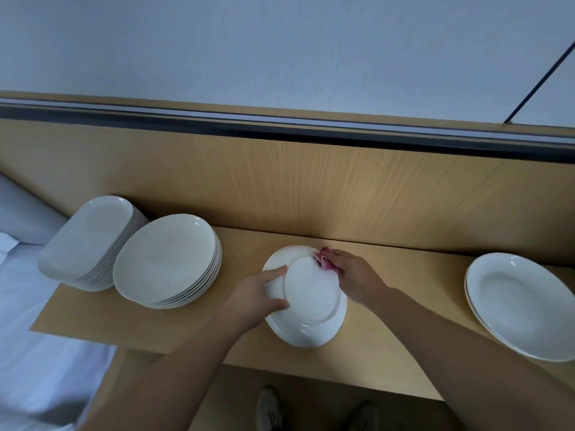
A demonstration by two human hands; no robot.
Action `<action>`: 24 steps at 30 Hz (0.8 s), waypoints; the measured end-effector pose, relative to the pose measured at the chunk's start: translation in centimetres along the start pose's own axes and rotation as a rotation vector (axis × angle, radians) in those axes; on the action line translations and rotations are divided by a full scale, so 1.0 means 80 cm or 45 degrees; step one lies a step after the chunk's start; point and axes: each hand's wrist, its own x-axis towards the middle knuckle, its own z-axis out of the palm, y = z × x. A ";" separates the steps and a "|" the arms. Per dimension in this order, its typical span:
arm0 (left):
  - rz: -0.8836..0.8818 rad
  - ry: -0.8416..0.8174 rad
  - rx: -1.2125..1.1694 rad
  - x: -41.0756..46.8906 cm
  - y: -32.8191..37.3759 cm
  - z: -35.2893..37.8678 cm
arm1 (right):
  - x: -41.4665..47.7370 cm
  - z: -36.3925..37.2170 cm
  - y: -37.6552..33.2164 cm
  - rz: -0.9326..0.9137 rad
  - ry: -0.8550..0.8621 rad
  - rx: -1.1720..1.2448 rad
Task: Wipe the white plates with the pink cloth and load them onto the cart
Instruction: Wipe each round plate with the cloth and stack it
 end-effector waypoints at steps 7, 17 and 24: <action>-0.056 0.050 -0.090 -0.010 -0.005 0.009 | -0.077 0.042 0.021 0.254 0.199 0.287; -0.155 0.054 -0.392 -0.012 -0.003 0.017 | -0.013 0.011 0.041 0.149 0.005 0.334; -0.214 0.158 -0.562 -0.013 -0.009 0.033 | -0.008 0.010 0.034 0.246 0.019 0.416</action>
